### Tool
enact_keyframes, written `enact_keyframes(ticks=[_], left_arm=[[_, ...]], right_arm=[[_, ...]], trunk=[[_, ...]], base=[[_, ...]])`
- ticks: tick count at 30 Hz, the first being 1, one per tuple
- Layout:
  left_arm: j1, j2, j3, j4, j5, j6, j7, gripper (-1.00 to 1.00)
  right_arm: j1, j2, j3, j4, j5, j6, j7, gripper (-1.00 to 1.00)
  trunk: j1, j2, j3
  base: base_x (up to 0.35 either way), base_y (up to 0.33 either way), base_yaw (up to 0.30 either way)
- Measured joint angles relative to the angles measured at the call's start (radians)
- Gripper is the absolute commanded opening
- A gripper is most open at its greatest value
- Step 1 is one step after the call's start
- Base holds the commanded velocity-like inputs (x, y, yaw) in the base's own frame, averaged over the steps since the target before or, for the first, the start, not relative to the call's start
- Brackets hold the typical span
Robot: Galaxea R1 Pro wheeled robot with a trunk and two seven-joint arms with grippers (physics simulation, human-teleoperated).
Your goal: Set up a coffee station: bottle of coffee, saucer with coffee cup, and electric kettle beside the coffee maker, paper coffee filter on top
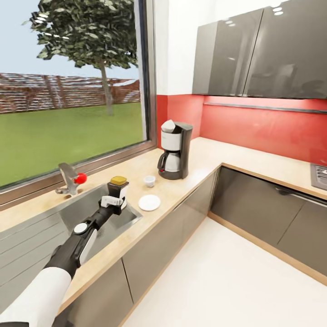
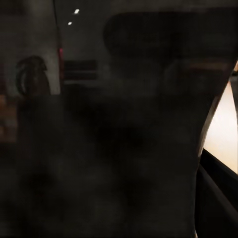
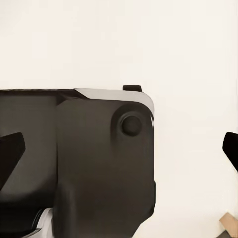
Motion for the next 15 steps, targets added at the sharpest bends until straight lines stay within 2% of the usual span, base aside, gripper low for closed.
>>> enact_keyframes(ticks=[5, 15], left_arm=[[0.0, 0.0, 0.004, 0.0, 0.0, 0.0, 0.001, -1.0], [0.0, 0.0, 0.004, 0.001, 0.012, -0.001, 0.009, -1.0]], right_arm=[[0.0, 0.001, 0.0, 0.0, 0.0, 0.0, 0.0, 1.0], [0.0, 0.001, 0.0, 0.0, 0.0, 0.0, 0.0, 1.0]], trunk=[[0.0, 0.0, 0.0], [0.0, 0.0, 0.0]], base=[[0.295, -0.114, 0.0], [0.317, -0.019, 0.0]])
